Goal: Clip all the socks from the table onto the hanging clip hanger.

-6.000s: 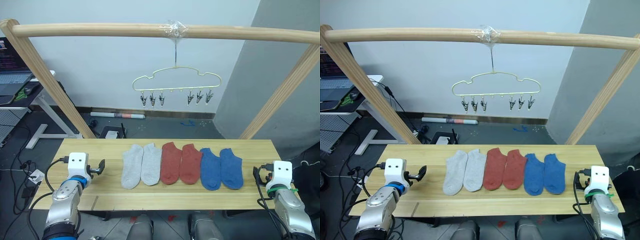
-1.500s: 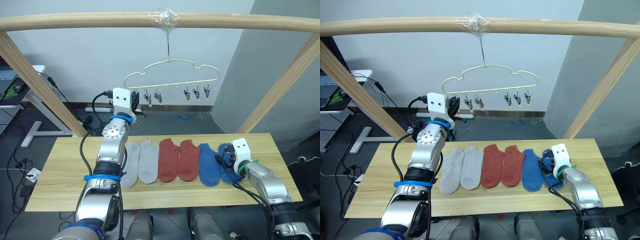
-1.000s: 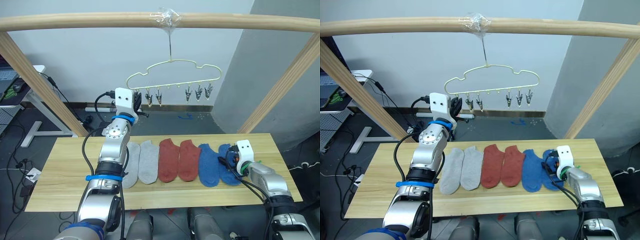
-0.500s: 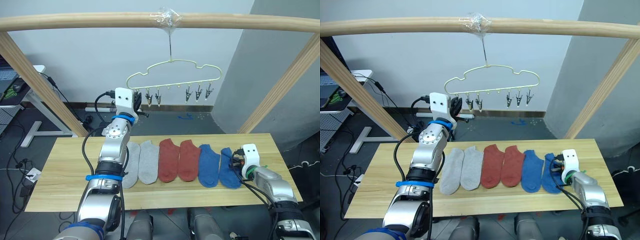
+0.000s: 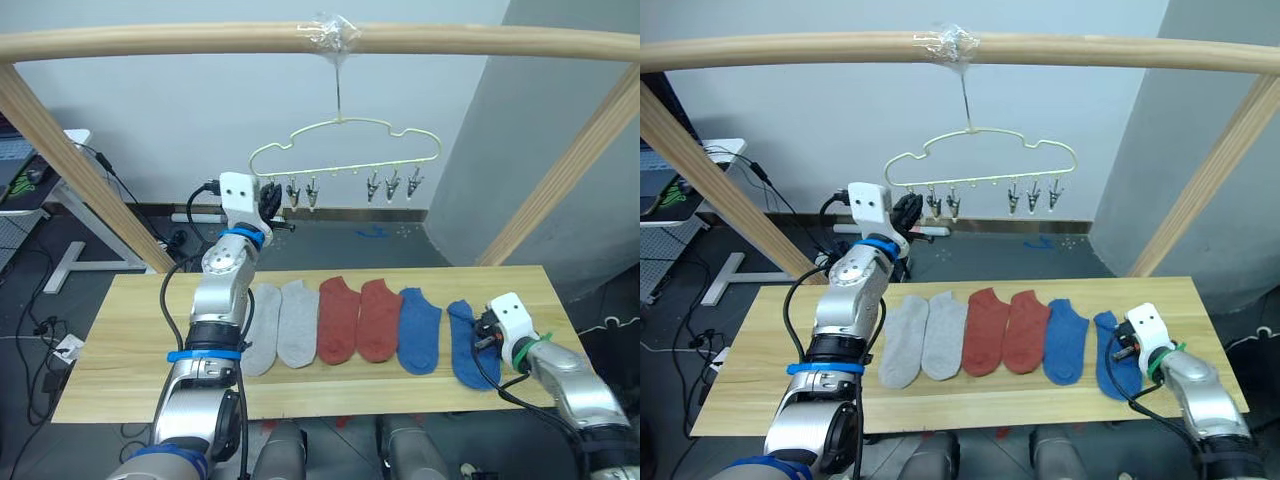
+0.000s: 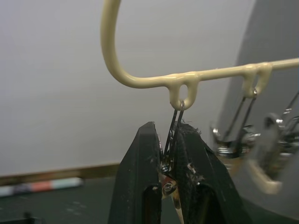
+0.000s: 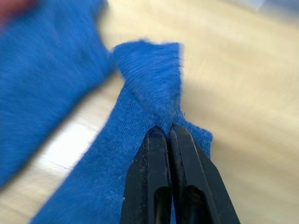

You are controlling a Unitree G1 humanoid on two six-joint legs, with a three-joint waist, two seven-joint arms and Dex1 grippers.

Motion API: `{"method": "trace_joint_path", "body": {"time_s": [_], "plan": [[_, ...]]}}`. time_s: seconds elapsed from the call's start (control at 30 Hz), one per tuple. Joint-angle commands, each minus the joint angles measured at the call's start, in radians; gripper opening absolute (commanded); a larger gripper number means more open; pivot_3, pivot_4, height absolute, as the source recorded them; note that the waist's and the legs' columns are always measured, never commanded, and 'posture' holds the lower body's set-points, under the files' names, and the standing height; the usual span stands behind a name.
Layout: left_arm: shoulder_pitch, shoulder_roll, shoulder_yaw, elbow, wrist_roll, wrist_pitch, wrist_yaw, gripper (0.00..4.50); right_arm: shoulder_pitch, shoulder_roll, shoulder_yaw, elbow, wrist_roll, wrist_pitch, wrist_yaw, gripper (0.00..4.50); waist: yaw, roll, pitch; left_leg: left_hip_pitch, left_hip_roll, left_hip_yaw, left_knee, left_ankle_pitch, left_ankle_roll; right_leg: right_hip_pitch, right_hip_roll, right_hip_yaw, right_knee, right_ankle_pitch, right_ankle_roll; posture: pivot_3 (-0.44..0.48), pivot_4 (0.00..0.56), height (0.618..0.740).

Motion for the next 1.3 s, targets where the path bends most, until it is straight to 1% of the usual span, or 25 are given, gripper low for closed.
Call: {"method": "trace_joint_path", "body": {"time_s": [0.03, 0.1, 0.13, 0.17, 0.23, 0.3, 0.4, 0.53, 0.73, 0.97, 1.3], "plan": [[0.0, 0.038, 0.045, -0.08, -0.125, 0.177, -0.076, 0.12, -0.029, -0.014, 0.014, -0.23, 0.096, 0.084, 0.082, 0.06, -0.008, -0.001, 0.001, 0.0, 0.0, 0.0, 0.0, 0.0, 0.0, 0.0, 0.001, 0.0, 0.0, 0.0, 0.0, 0.051, 0.207, 0.74], [-0.008, 0.058, 0.079, -0.113, -0.221, 0.311, -0.108, 0.12, -0.064, -0.003, 0.025, -0.311, 0.156, 0.175, 0.094, 0.06, -0.011, -0.001, 0.001, 0.001, 0.001, 0.0, 0.0, 0.0, 0.0, 0.0, 0.001, 0.0, 0.001, 0.0, 0.0, 0.051, 0.207, 0.74], [-0.02, 0.066, 0.121, -0.124, -0.302, 0.414, -0.105, 0.12, -0.093, 0.015, 0.04, -0.338, 0.18, 0.218, 0.09, 0.06, -0.011, -0.002, 0.001, 0.0, 0.001, 0.0, 0.0, 0.0, 0.0, 0.0, 0.001, 0.0, 0.001, 0.0, 0.0, 0.051, 0.207, 0.74], [-0.036, 0.085, 0.179, -0.126, -0.418, 0.557, -0.108, 0.12, -0.149, 0.063, 0.074, -0.354, 0.215, 0.28, 0.076, 0.06, -0.011, -0.003, 0.002, 0.0, 0.001, 0.0, 0.0, 0.0, 0.0, 0.0, 0.001, 0.0, 0.001, 0.0, 0.0, 0.05, 0.206, 0.74], [-0.052, 0.106, 0.255, -0.14, -0.573, 0.743, -0.096, 0.12, -0.228, 0.142, 0.123, -0.355, 0.256, 0.364, 0.05, 0.06, -0.017, -0.006, 0.004, 0.0, 0.002, -0.001, 0.0, 0.0, 0.0, 0.0, 0.001, 0.0, 0.001, 0.0, 0.0, 0.052, 0.202, 0.74], [-0.054, 0.114, 0.29, -0.154, -0.642, 0.826, -0.076, 0.12, -0.279, 0.192, 0.158, -0.329, 0.252, 0.404, 0.028, 0.06, -0.012, -0.006, 0.004, 0.0, 0.001, -0.002, 0.0, 0.0, 0.0, 0.0, 0.001, -0.001, 0.001, 0.0, 0.0, 0.052, 0.2, 0.74], [-0.065, 0.096, 0.338, -0.166, -0.73, 0.901, -0.028, 0.12, -0.399, 0.294, 0.211, -0.223, 0.235, 0.437, -0.013, 0.06, -0.003, -0.006, 0.005, -0.002, 0.001, -0.003, 0.0, 0.0, 0.0, -0.001, 0.001, -0.002, 0.0, 0.0, -0.001, 0.052, 0.2, 0.74], [-0.061, 0.082, 0.349, -0.201, -0.787, 0.936, 0.014, 0.12, -0.458, 0.344, 0.218, -0.176, 0.245, 0.465, -0.031, 0.06, 0.02, -0.007, 0.005, -0.005, 0.0, -0.004, 0.0, 0.0, 0.0, -0.002, -0.001, -0.003, -0.001, 0.0, -0.001, 0.06, 0.198, 0.74], [-0.024, 0.066, 0.338, -0.268, -0.839, 0.968, 0.037, 0.12, -0.554, 0.415, 0.201, -0.099, 0.272, 0.497, -0.038, 0.06, 0.018, -0.007, 0.006, -0.005, 0.0, -0.004, 0.0, 0.0, -0.001, -0.003, -0.001, -0.004, 0.0, 0.0, -0.002, 0.072, 0.199, 0.74], [0.005, 0.074, 0.328, -0.295, -0.861, 0.981, 0.049, 0.12, -0.588, 0.431, 0.191, -0.08, 0.282, 0.502, -0.038, 0.06, 0.02, -0.007, 0.006, -0.005, 0.0, -0.004, 0.0, 0.0, -0.001, -0.003, -0.001, -0.004, 0.0, 0.0, -0.002, 0.073, 0.202, 0.74], [0.017, 0.097, 0.315, -0.294, -0.867, 0.965, 0.048, 0.12, -0.595, 0.429, 0.188, -0.105, 0.296, 0.521, -0.049, 0.06, 0.018, -0.007, 0.006, -0.005, 0.0, -0.004, 0.0, 0.0, -0.001, -0.003, -0.001, -0.004, 0.0, 0.0, -0.002, 0.072, 0.207, 0.74]]}}
